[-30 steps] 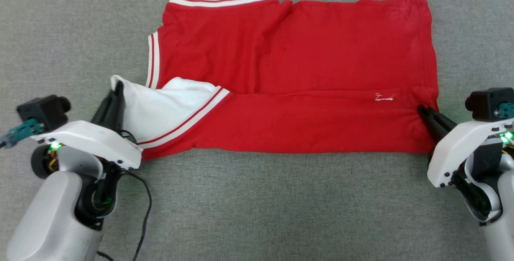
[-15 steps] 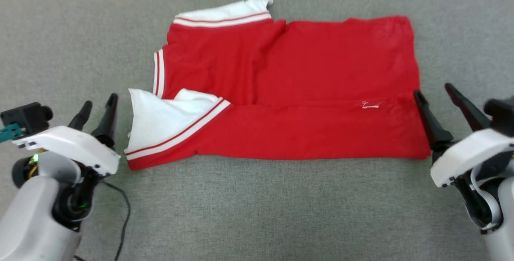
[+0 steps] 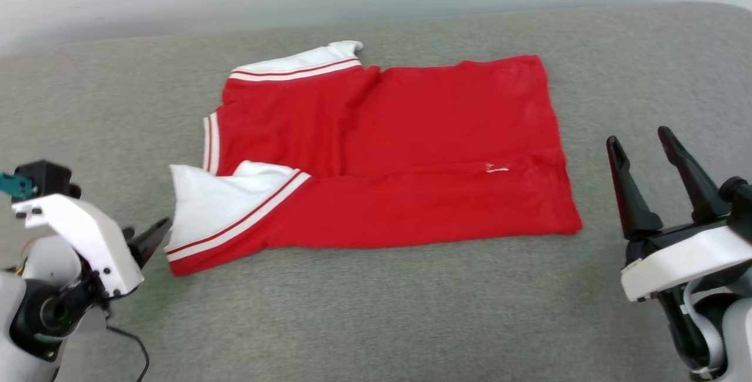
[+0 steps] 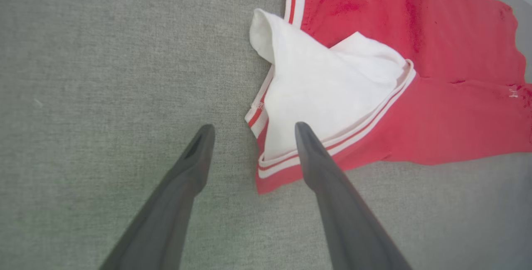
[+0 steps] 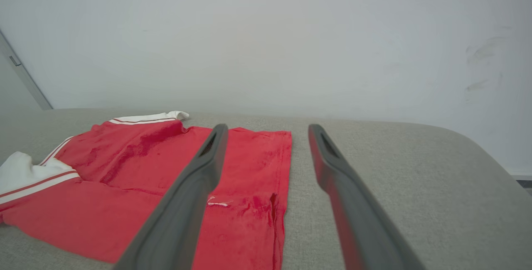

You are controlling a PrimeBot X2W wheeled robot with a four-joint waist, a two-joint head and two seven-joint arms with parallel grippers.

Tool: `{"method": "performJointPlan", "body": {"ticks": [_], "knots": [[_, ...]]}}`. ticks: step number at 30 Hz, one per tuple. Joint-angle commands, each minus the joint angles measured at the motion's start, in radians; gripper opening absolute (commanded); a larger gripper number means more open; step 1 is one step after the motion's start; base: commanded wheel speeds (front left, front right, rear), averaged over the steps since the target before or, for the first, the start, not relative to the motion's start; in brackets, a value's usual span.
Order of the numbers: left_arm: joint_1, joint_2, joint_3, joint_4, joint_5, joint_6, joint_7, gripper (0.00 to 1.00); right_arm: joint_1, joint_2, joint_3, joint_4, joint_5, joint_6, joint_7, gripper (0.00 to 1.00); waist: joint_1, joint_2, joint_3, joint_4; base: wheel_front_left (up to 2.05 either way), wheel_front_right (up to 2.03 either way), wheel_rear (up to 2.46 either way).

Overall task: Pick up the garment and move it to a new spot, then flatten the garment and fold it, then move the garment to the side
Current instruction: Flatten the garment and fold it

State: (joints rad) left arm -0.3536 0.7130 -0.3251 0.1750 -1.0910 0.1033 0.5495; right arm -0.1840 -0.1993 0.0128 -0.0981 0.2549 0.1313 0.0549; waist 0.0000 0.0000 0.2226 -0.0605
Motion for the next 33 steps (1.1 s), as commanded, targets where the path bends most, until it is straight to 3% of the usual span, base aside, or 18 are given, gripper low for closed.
{"method": "performJointPlan", "body": {"ticks": [1,4,13,14,15,16,17,18,29,33], "knots": [[0.021,0.004,-0.001,0.006,-0.015,0.015,0.022,1.0,0.012,0.015,0.003,-0.013,-0.003,-0.001,0.003,1.0,0.0,0.0,0.009,-0.032,0.0,0.0,0.0],[0.045,0.008,0.0,0.027,-0.035,0.034,0.047,1.0,0.025,0.036,0.009,-0.021,0.002,-0.001,0.006,1.0,0.0,0.0,0.027,-0.062,0.0,0.0,0.0],[0.04,-0.027,-0.054,0.093,-0.044,0.034,0.118,1.0,0.012,0.051,-0.007,-0.002,0.02,-0.001,0.006,1.0,0.0,0.0,0.094,-0.112,0.0,0.0,0.0],[0.038,-0.038,-0.057,0.102,-0.05,0.034,0.122,0.8,0.007,0.049,-0.007,-0.002,0.027,-0.001,0.009,1.0,0.0,0.0,0.098,-0.114,0.0,0.0,0.0],[0.04,-0.045,-0.066,0.11,-0.052,0.033,0.131,0.53,0.002,0.051,-0.005,0.002,0.043,-0.001,0.018,1.0,0.0,0.0,0.101,-0.117,0.0,0.0,0.0],[0.043,-0.052,-0.071,0.116,-0.057,0.032,0.134,0.38,0.0,0.047,-0.003,0.007,0.055,-0.001,0.034,1.0,0.0,0.0,0.103,-0.118,0.0,0.0,0.0],[0.045,-0.06,-0.072,0.119,-0.059,0.029,0.133,0.04,-0.007,0.031,0.0,0.007,0.058,-0.001,0.045,1.0,0.0,0.0,0.104,-0.118,0.0,0.0,0.0],[0.044,-0.065,-0.075,0.12,-0.058,0.027,0.131,0.0,-0.015,0.021,0.001,0.005,0.069,-0.001,0.054,1.0,0.0,0.0,0.105,-0.117,0.0,0.0,0.0],[-0.018,-0.051,-0.058,0.049,-0.007,-0.024,0.038,0.0,-0.073,-0.089,0.001,0.058,0.19,-0.001,0.357,1.0,0.0,0.0,0.094,-0.045,0.0,0.0,0.0],[-0.051,-0.044,-0.048,-0.015,0.023,-0.029,-0.001,0.0,-0.111,-0.106,-0.011,0.107,0.232,-0.001,0.555,1.0,0.0,0.0,0.1,-0.004,0.0,0.0,0.0]]}}
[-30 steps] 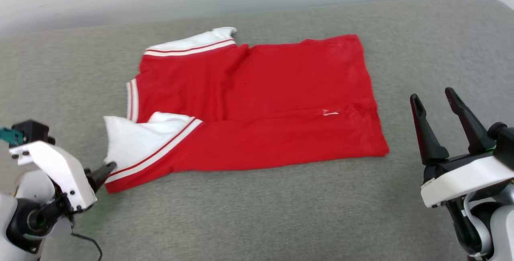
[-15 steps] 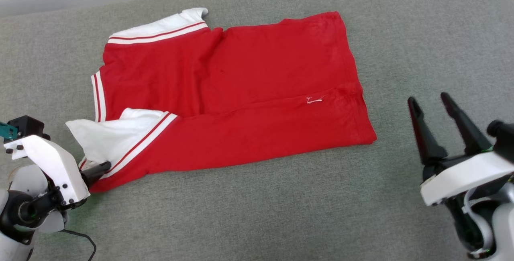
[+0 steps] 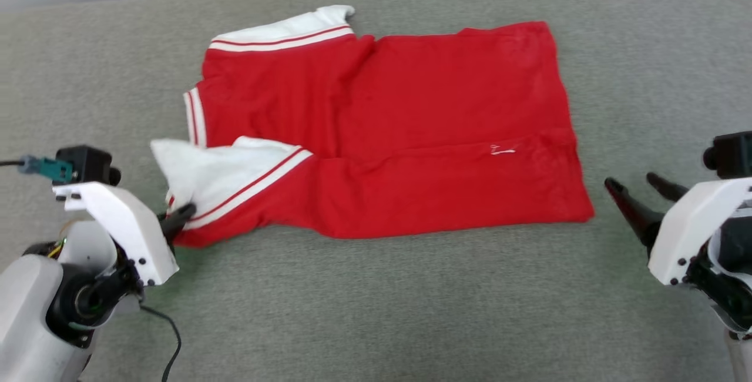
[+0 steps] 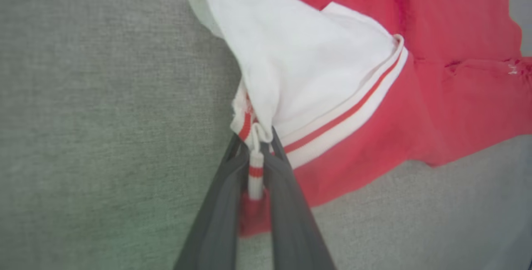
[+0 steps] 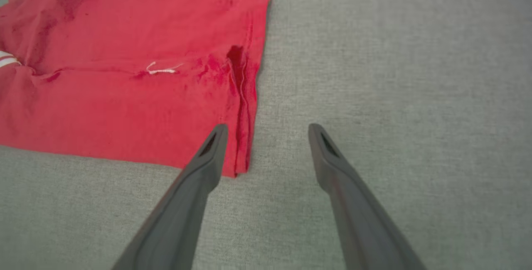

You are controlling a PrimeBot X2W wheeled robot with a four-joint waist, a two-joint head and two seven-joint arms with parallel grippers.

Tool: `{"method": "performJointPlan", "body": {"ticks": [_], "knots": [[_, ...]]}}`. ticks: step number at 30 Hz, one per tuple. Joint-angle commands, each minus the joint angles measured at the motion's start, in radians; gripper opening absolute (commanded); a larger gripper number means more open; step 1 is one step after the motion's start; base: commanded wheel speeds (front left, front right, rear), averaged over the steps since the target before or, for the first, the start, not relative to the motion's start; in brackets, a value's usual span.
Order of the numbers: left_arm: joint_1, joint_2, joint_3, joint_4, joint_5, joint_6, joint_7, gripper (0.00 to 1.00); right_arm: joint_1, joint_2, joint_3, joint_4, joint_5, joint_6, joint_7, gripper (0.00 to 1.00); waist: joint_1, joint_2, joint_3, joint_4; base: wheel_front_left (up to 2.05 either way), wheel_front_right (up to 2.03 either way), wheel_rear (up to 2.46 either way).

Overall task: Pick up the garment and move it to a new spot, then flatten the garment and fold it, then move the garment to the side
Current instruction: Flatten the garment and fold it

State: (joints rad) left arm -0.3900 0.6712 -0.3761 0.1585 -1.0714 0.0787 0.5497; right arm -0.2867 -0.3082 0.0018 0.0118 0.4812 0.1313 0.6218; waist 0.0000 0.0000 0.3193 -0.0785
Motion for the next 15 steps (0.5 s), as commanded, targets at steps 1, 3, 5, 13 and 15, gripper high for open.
{"method": "performJointPlan", "body": {"ticks": [1,3,5,13,15], "knots": [[-0.017,-0.005,0.002,-0.015,0.011,-0.004,-0.011,0.0,-0.016,0.001,0.005,0.014,0.005,-0.001,0.032,1.0,0.0,0.0,0.007,0.023,0.0,0.0,0.0],[-0.027,-0.015,-0.007,-0.043,0.022,-0.006,-0.02,0.0,-0.033,-0.001,0.013,0.045,0.005,-0.001,0.104,1.0,0.0,0.0,0.014,0.043,0.0,0.0,0.0],[-0.041,-0.02,-0.015,-0.073,0.035,-0.006,-0.03,0.0,-0.059,0.01,0.017,0.074,0.005,-0.001,0.144,1.0,0.0,0.0,0.027,0.061,0.0,0.0,0.0],[-0.082,-0.062,-0.051,-0.113,0.068,-0.013,-0.045,0.0,-0.102,0.05,0.03,0.266,-0.001,-0.001,0.208,1.0,0.0,0.0,0.066,0.111,0.0,0.0,0.0],[-0.087,-0.07,-0.055,-0.112,0.07,-0.017,-0.049,0.0,-0.087,0.062,0.049,0.309,0.01,-0.001,0.227,0.84,0.0,0.0,0.069,0.115,0.0,0.0,0.0]]}}
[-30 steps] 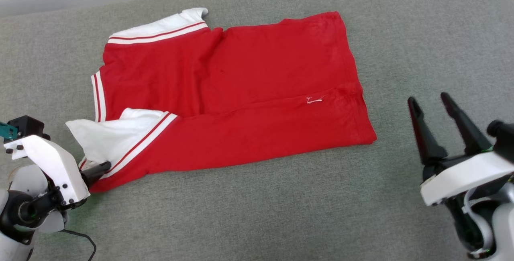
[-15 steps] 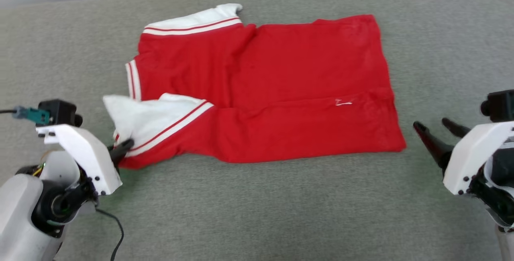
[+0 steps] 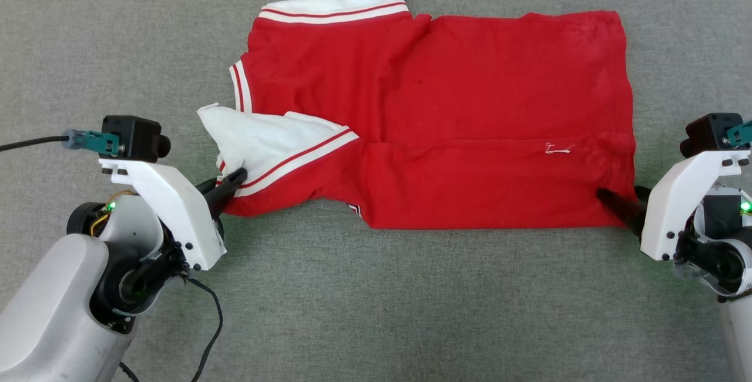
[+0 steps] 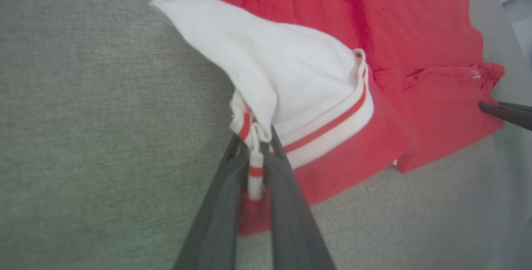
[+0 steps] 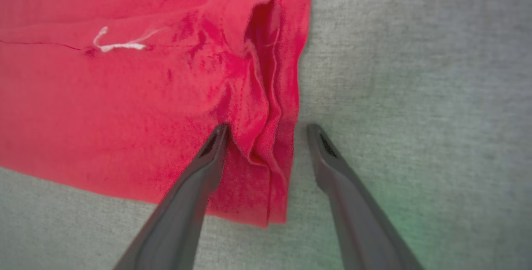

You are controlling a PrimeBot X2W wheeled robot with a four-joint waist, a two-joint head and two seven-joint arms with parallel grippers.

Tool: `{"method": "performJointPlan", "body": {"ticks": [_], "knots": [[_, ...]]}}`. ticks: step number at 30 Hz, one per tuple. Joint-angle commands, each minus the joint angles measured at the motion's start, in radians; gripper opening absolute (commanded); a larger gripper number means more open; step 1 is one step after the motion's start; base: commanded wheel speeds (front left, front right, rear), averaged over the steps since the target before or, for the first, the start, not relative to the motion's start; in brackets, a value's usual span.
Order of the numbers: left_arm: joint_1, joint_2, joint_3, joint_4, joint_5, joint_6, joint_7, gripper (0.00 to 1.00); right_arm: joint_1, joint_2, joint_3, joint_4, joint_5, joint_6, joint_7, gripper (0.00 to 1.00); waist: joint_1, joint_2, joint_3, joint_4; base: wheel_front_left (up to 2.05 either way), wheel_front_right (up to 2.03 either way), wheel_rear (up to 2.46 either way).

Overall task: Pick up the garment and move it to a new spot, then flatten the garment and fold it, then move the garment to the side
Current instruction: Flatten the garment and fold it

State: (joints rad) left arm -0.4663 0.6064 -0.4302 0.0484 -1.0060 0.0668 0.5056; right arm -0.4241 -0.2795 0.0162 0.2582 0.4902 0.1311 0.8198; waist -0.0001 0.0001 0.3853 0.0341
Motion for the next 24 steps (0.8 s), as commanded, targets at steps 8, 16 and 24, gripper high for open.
{"method": "performJointPlan", "body": {"ticks": [8,16,24], "knots": [[0.011,-0.007,0.009,0.012,-0.007,-0.014,-0.031,0.0,0.024,0.012,0.074,0.044,0.035,-0.001,-0.004,0.0,0.0001,-0.0001,-0.016,-0.009,0.0,0.0,0.0],[0.067,0.004,0.018,0.002,-0.012,-0.01,-0.06,0.0,0.039,-0.039,0.115,-0.056,0.051,-0.001,-0.05,0.0,0.0001,-0.0001,-0.113,-0.017,0.0,0.0,0.0],[0.195,0.044,0.028,-0.043,-0.021,0.025,-0.071,0.0,0.129,-0.057,0.112,-0.132,0.066,-0.001,-0.046,0.0,0.0001,-0.0001,-0.216,-0.023,0.0,0.0,0.0]]}}
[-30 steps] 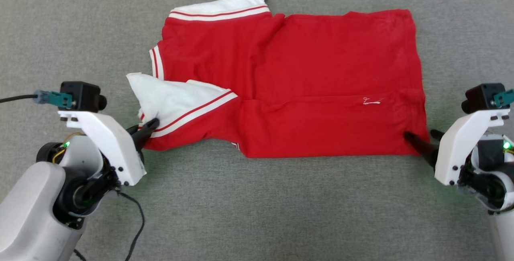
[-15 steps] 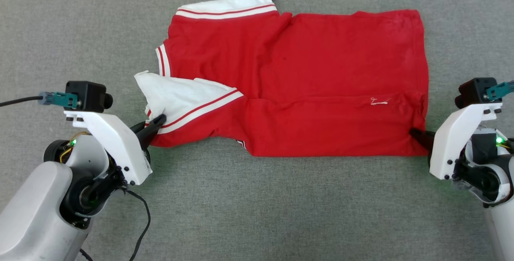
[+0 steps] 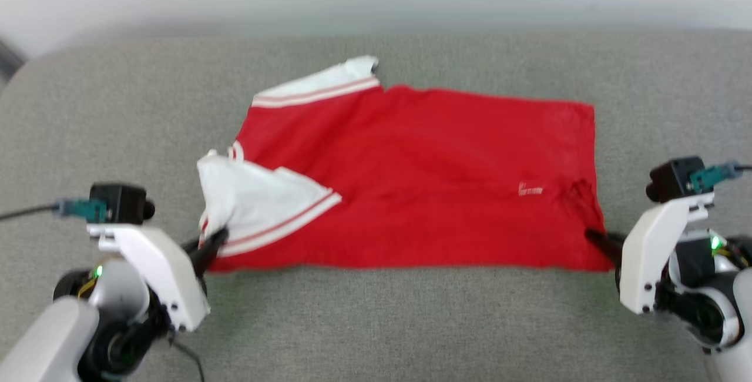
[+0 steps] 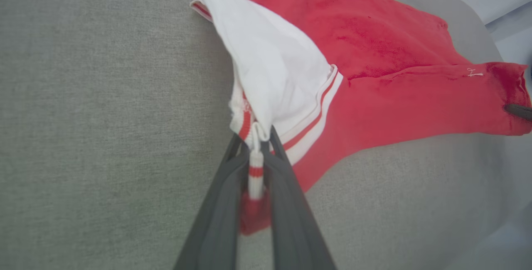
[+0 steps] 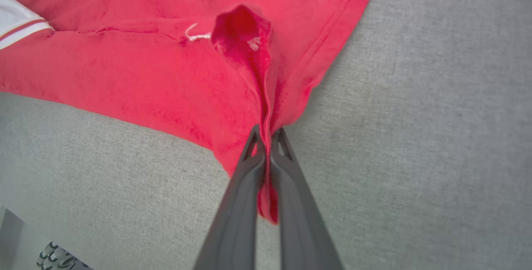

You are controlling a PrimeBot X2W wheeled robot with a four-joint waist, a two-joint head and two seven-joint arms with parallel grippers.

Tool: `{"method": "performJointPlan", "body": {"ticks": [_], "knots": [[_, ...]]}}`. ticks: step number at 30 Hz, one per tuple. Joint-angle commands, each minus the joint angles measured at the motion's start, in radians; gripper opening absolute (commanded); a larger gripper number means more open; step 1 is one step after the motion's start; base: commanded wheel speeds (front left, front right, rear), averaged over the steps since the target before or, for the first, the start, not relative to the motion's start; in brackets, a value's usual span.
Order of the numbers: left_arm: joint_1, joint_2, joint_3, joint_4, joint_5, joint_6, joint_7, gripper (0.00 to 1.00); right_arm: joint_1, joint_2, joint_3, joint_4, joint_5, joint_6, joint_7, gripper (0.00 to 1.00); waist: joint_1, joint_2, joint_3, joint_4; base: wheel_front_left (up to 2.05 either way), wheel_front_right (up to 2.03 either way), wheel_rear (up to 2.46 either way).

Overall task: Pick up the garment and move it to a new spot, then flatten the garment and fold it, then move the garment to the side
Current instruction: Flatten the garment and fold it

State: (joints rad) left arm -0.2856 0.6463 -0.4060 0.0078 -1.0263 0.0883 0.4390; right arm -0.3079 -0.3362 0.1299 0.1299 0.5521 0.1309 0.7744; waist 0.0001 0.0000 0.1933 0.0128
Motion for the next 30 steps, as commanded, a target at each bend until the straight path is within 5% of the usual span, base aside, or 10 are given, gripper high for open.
{"method": "performJointPlan", "body": {"ticks": [1,10,11,12,13,24,30], "knots": [[0.039,0.008,0.0,-0.009,-0.003,0.008,-0.001,0.0,0.031,0.002,-0.007,-0.009,0.011,0.0,0.005,0.0,-0.0001,0.0,-0.035,-0.003,0.0,0.0,0.0],[0.214,0.007,0.007,-0.024,-0.067,0.047,-0.006,0.0,0.188,0.027,-0.05,0.0,0.028,0.0,0.005,0.0,-0.0001,0.0,-0.088,0.006,0.0,0.0,0.0],[0.218,0.0,0.009,-0.014,-0.07,0.048,-0.013,0.0,0.195,0.031,-0.048,0.008,0.024,0.0,-0.007,0.27,-0.0001,0.0,-0.088,0.007,0.0,0.0,0.0],[0.217,-0.005,0.009,-0.004,-0.067,0.046,-0.022,0.31,0.2,0.036,-0.047,0.016,0.026,0.0,-0.023,0.97,-0.0001,0.0,-0.088,0.008,0.0,0.0,0.0],[0.21,-0.016,0.01,0.01,-0.065,0.046,-0.033,1.0,0.202,0.038,-0.042,0.019,0.021,0.0,-0.047,1.0,-0.0001,0.0,-0.087,0.009,0.0,0.0,0.0],[0.063,-0.043,0.075,0.039,0.061,0.064,-0.246,1.0,0.137,0.043,-0.041,-0.054,-0.105,0.0,-0.534,1.0,-0.0001,0.0,-0.051,-0.034,0.0,0.0,0.0],[-0.095,-0.048,0.104,0.063,0.105,0.063,-0.296,1.0,0.09,0.093,-0.077,-0.116,-0.191,0.0,-0.665,1.0,-0.0001,0.0,0.029,-0.088,0.0,0.0,0.0]]}}
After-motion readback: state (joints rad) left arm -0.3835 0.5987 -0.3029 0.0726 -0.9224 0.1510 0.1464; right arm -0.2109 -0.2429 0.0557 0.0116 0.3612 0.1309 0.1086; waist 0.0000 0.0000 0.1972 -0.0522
